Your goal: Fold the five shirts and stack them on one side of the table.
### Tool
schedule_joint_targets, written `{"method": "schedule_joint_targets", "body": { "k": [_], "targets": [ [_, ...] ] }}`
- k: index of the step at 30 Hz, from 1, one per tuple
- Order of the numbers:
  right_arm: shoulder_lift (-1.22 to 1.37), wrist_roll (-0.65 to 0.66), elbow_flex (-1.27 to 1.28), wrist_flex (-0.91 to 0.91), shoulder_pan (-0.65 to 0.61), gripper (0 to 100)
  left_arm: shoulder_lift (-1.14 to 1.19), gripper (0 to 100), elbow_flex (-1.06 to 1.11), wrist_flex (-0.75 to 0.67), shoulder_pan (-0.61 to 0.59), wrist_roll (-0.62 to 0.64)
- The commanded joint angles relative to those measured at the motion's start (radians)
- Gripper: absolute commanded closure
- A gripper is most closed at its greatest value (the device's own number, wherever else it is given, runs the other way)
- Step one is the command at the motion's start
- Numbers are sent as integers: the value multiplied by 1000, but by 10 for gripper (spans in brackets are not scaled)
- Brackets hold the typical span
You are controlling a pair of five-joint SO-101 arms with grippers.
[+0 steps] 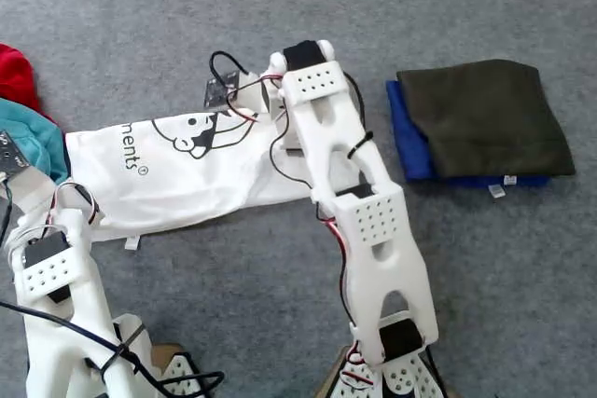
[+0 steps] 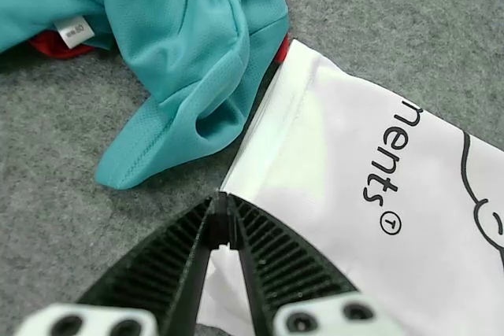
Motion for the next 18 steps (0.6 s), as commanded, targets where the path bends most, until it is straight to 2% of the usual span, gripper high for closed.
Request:
{"method": "schedule_joint_targets", "body": {
  "k": [1,5,9,11,14,16,18],
  "targets": [
    [-8,-38,-147,28,23,758,-11,966,-4,-14,4,-6],
    [-47,-80,-183,37,66,807,-11,966,-4,-14,4,-6],
    [-142,-189,-90,38,98,989,-11,966,-4,-12,4,-6],
    [-219,-273,-4,38,103,972,-14,962,-15,15,2,-6],
    [-349,-354,143,37,95,984,-23,877,-107,166,-15,21],
    [-444,-359,248,37,98,985,-12,834,-226,282,-19,91],
    [-538,-324,352,35,107,985,-9,831,-389,410,-15,100]
  ]
}}
